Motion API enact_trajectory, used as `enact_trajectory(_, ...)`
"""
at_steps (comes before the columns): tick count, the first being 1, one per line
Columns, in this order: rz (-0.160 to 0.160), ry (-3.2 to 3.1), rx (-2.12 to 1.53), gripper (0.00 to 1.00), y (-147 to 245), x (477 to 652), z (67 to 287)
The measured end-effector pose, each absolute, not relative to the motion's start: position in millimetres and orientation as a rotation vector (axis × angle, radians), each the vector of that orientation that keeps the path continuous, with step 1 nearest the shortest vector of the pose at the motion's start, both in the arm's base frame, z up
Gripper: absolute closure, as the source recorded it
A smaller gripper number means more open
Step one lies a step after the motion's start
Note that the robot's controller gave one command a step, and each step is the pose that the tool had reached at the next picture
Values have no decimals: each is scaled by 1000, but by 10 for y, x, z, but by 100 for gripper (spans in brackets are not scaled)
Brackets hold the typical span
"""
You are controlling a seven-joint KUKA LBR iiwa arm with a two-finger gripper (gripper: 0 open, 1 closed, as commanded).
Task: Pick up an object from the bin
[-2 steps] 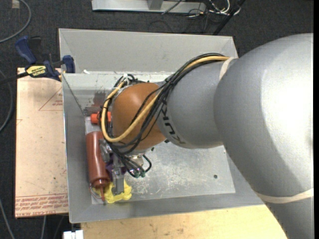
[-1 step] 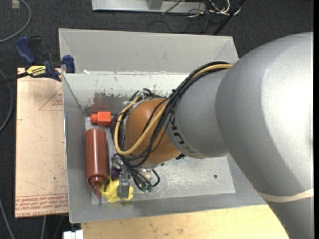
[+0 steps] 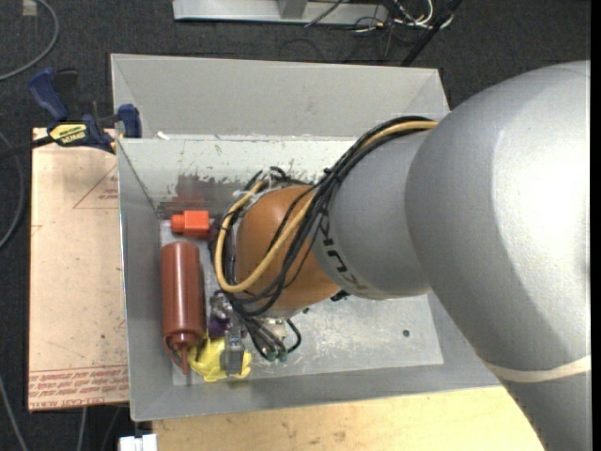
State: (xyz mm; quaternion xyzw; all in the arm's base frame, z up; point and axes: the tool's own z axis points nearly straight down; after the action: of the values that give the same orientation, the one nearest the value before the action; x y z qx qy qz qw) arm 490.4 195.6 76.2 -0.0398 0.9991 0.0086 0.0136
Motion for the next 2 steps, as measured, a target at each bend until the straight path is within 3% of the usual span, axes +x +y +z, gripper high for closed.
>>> enact_trajectory(1,29,3108,-155,100,1971,5074,2021)
enact_trajectory(2,29,3108,-155,100,1970,5074,2020)
